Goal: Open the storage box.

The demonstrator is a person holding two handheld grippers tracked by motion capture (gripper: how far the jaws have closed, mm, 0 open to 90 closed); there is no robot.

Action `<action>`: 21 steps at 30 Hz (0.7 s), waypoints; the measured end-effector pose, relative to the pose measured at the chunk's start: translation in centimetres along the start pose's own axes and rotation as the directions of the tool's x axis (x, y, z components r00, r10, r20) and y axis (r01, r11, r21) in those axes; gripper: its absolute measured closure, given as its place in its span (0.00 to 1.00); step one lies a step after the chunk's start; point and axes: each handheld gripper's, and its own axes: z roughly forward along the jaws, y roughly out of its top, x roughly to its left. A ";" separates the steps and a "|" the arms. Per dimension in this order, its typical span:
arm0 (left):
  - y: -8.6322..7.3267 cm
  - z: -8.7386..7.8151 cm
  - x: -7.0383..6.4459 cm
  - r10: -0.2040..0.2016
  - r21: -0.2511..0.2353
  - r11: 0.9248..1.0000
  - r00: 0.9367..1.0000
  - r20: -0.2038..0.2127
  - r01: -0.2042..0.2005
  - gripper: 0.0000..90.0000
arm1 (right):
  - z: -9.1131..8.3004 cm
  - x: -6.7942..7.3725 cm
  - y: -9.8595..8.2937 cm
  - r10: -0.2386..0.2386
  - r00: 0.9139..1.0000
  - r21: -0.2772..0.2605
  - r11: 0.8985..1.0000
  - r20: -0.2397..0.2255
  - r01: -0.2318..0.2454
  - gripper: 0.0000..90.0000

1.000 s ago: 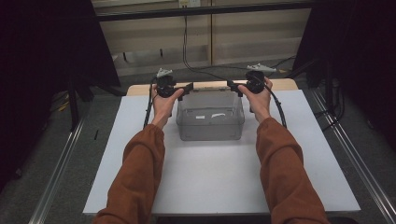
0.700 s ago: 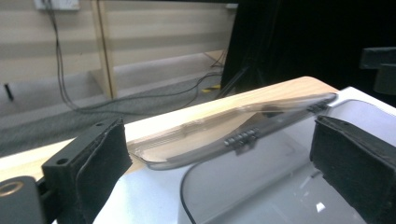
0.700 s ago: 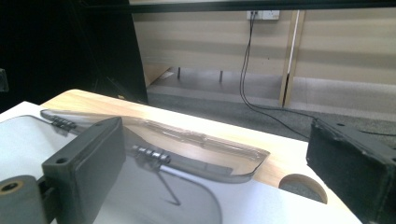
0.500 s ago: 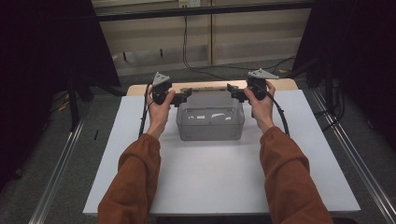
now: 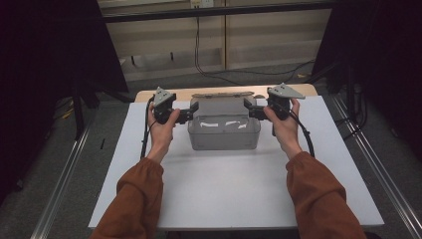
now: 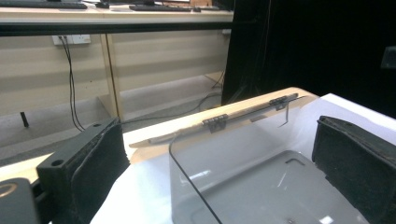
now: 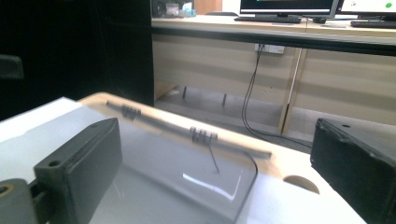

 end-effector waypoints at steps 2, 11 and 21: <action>-0.3 -0.8 -0.2 0.017 -0.007 1.000 0.999 -0.036 -0.017 0.03 | -0.8 0.2 -0.4 -0.015 1.000 0.004 1.000 0.014 0.015 0.02; -2.3 -4.2 -0.6 0.032 -0.027 0.999 0.998 -0.056 -0.033 0.03 | -4.9 0.5 -2.5 -0.038 0.998 -0.005 0.999 0.047 0.038 0.02; -4.0 -7.2 -2.7 0.053 -0.045 0.998 0.998 -0.041 -0.054 0.03 | -9.0 0.7 -4.3 -0.039 0.995 -0.042 0.998 0.092 0.043 0.01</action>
